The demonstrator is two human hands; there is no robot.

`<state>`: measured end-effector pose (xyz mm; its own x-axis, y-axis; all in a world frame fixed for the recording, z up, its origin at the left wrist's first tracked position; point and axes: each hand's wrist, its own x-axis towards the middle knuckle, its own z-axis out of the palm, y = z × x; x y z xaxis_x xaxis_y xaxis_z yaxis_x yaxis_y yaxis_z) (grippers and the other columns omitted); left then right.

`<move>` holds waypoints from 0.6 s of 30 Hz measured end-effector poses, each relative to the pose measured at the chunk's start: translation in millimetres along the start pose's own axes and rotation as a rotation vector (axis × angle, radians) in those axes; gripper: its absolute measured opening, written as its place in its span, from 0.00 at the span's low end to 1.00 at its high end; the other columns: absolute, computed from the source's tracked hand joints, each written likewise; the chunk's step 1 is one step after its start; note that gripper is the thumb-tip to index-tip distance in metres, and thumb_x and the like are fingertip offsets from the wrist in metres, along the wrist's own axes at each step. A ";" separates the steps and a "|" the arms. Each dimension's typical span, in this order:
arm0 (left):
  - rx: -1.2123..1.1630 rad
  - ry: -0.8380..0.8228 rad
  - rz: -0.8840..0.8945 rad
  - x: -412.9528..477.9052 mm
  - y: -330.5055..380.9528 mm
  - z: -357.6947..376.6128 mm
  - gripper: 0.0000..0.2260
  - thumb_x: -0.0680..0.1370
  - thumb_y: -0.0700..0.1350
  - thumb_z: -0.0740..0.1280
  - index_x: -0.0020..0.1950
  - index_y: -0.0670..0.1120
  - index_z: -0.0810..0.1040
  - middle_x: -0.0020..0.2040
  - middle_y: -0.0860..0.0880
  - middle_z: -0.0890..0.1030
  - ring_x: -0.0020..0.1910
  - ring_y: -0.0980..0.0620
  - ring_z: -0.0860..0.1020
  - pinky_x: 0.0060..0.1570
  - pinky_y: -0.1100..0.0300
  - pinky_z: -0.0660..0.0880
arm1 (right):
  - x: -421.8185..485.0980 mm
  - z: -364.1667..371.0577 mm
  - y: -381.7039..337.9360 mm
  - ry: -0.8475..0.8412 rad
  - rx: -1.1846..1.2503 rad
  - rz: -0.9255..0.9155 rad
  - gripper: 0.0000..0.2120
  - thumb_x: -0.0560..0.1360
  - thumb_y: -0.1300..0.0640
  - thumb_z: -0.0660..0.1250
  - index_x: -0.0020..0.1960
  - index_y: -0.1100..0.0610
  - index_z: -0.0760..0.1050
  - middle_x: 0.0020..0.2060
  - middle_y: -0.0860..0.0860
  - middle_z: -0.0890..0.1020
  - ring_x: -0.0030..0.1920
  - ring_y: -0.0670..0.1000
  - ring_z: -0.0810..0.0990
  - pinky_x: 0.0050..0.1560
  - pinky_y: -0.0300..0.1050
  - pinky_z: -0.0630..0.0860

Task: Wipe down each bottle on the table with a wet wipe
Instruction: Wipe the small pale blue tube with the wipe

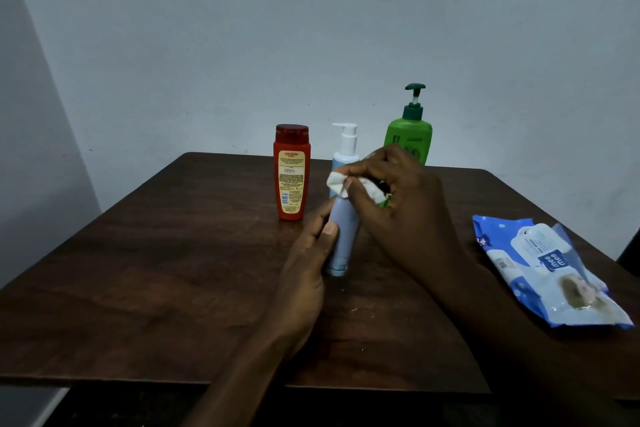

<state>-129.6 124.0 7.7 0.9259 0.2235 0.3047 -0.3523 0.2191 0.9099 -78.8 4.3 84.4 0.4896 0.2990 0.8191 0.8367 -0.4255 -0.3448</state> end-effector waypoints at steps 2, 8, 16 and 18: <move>0.103 -0.028 0.076 -1.1 -1.6 -3.8 0.15 0.76 0.61 0.61 0.61 0.66 0.78 0.61 0.61 0.81 0.65 0.58 0.77 0.68 0.53 0.72 | 6.8 -3.8 3.5 -0.038 0.035 0.117 0.05 0.76 0.57 0.71 0.50 0.54 0.85 0.45 0.48 0.82 0.45 0.42 0.78 0.48 0.34 0.73; -0.235 0.083 0.072 3.2 0.0 3.6 0.11 0.76 0.48 0.64 0.56 0.52 0.79 0.49 0.55 0.86 0.48 0.59 0.84 0.46 0.64 0.79 | -2.2 -2.7 5.3 -0.076 0.730 0.688 0.07 0.79 0.60 0.68 0.48 0.53 0.84 0.40 0.51 0.86 0.37 0.47 0.81 0.38 0.41 0.78; -0.076 0.140 -0.013 8.6 0.8 9.5 0.11 0.79 0.49 0.66 0.61 0.48 0.76 0.57 0.46 0.83 0.49 0.56 0.83 0.48 0.60 0.81 | -44.1 1.5 -14.1 0.051 0.774 0.578 0.09 0.72 0.64 0.74 0.50 0.54 0.82 0.44 0.48 0.88 0.44 0.45 0.86 0.42 0.35 0.80; -0.052 0.054 -0.036 4.3 1.0 7.9 0.16 0.81 0.55 0.61 0.64 0.49 0.75 0.57 0.50 0.82 0.53 0.57 0.82 0.53 0.60 0.80 | -55.9 4.0 -14.5 0.004 0.679 0.511 0.10 0.71 0.65 0.75 0.49 0.53 0.83 0.45 0.45 0.87 0.45 0.44 0.86 0.43 0.37 0.81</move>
<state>-125.0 117.7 12.2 0.9298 0.2652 0.2553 -0.3270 0.2763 0.9037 -117.3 -2.9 41.7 0.8476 0.2060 0.4890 0.4793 0.0982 -0.8721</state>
